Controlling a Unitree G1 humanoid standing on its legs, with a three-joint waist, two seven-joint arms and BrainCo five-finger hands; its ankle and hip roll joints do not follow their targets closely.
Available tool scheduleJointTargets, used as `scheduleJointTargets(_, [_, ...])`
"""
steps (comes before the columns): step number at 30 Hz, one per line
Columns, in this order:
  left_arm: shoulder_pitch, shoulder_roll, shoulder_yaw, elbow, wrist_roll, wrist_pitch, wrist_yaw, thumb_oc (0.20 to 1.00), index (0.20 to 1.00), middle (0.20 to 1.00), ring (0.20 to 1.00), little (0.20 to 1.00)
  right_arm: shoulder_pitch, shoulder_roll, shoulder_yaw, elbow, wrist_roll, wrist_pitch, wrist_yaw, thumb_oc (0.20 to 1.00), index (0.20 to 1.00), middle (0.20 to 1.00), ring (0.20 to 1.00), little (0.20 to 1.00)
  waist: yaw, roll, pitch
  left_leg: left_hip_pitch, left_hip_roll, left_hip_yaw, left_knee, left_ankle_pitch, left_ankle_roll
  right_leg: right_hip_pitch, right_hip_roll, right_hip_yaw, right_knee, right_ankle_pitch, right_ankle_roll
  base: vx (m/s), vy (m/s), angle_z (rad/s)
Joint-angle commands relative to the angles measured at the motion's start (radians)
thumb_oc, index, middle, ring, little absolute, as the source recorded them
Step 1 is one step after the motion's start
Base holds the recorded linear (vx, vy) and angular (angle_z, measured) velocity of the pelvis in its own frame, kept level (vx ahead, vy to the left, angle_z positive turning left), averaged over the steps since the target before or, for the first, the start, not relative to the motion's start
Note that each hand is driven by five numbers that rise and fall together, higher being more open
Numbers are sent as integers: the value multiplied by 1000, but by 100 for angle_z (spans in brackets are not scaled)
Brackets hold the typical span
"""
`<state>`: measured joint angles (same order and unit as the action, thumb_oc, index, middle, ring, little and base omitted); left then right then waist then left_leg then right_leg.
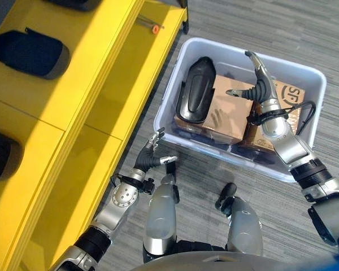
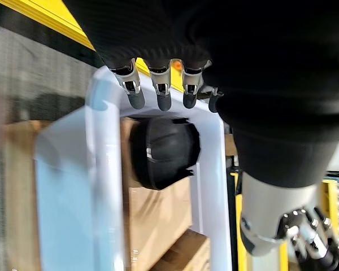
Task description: Move parts from the plastic box to the shelf.
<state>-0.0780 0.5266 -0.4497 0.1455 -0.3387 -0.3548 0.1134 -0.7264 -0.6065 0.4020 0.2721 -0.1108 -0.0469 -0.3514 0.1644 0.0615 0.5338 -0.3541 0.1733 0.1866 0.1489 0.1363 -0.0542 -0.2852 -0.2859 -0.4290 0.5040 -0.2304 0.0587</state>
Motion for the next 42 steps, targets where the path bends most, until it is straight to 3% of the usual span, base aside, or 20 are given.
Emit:
scheduleJointTargets(1, [37, 15, -8, -102, -14, -95, 38, 1000, 1000, 1000, 1000, 1000, -42, -16, 33, 11, -65, -64, 27, 1000, 1000, 1000, 1000, 1000, 13, 8, -27, 32, 51, -70, 47, -57, -45, -14, 10, 54, 17, 60, 0, -42, -136, 20])
scheduleJointTargets(2, [41, 39, 16, -149, -17, -128, 23, 1000, 1000, 1000, 1000, 1000, -115, -33, 131, 95, -268, -106, 8, 1000, 1000, 1000, 1000, 1000, 50, 13, -14, -19, 36, -96, 51, -65, -47, -74, -1, 52, 79, 25, 3, -53, -157, 17])
scheduleJointTargets(3, [43, 45, 16, -161, -22, -133, 13, 1000, 1000, 1000, 1000, 1000, -143, -43, 164, 125, -319, -125, -8, 1000, 1000, 1000, 1000, 1000, 58, 14, -14, -39, 32, -103, 56, -65, -45, -95, -8, 47, 98, 20, 4, -48, -167, 7])
scheduleJointTargets(8, [40, 63, 5, -171, 15, -154, 35, 1000, 1000, 1000, 1000, 1000, -220, -57, 274, 194, -406, -163, -33, 1000, 1000, 1000, 1000, 1000, 89, 14, -14, -84, 27, -118, 59, -58, -43, -131, -16, 27, 127, 14, 3, -19, -72, 19])
scheduleJointTargets(12, [32, 83, 24, -178, -20, -142, -9, 1000, 1000, 1000, 1000, 1000, -280, -45, 369, 257, -395, -79, -30, 1000, 1000, 1000, 1000, 1000, 112, 10, -14, -127, 28, -121, 51, -46, -40, -168, -17, 15, 135, 19, 5, -15, -51, 8])
scheduleJointTargets(21, [-7, 89, 15, -172, -33, -109, -27, 1000, 1000, 1000, 1000, 1000, -374, 15, 445, 492, -411, 28, -33, 1000, 1000, 1000, 1000, 1000, 149, 14, -14, -224, 9, -137, 92, -56, -26, -246, -28, 3, 183, 17, 4, -9, -26, 6])
scheduleJointTargets(25, [-26, 89, 8, -161, -33, -97, -26, 1000, 1000, 1000, 1000, 1000, -425, 41, 480, 614, -405, 160, -22, 1000, 1000, 1000, 1000, 1000, 168, 25, -14, -277, -3, -150, 128, -66, -17, -281, -37, -5, 217, 10, 0, 2, -23, 9])
scheduleJointTargets(29, [-33, 86, 4, -159, -29, -87, -34, 1000, 1000, 1000, 1000, 1000, -456, 60, 470, 730, -364, 249, -68, 1000, 1000, 1000, 1000, 1000, 179, 36, -14, -304, -10, -155, 142, -70, -13, -298, -39, -11, 228, 9, -1, 0, -6, 3])
scheduleJointTargets(33, [-44, 77, -5, -162, -22, -81, -27, 1000, 1000, 1000, 1000, 1000, -467, 70, 444, 800, -332, 274, -35, 1000, 1000, 1000, 1000, 1000, 181, 46, -14, -320, -16, -153, 147, -72, -9, -311, -39, -13, 227, 12, -3, -8, 19, 4])
scheduleJointTargets(34, [-49, 72, -5, -172, -19, -69, -29, 1000, 1000, 1000, 1000, 1000, -462, 74, 433, 834, -331, 344, 51, 1000, 1000, 1000, 1000, 1000, 178, 50, -14, -325, -18, -150, 153, -76, -8, -318, -41, -10, 228, 14, -3, -6, 47, 1])
scheduleJointTargets(41, [-38, 71, -2, -195, -12, -63, -33, 1000, 1000, 1000, 1000, 1000, -431, 71, 396, 885, -229, 417, 62, 1000, 1000, 1000, 1000, 1000, 171, 51, -14, -312, -13, -136, 150, -82, -4, -308, -39, -5, 206, 26, -1, -1, 6, 0])
scheduleJointTargets(42, [-32, 69, 3, -204, -13, -61, -30, 1000, 1000, 1000, 1000, 1000, -418, 66, 381, 881, -203, 388, 75, 1000, 1000, 1000, 1000, 1000, 165, 49, -14, -307, -10, -130, 148, -82, -5, -302, -36, -2, 195, 30, 0, -9, 34, -1])
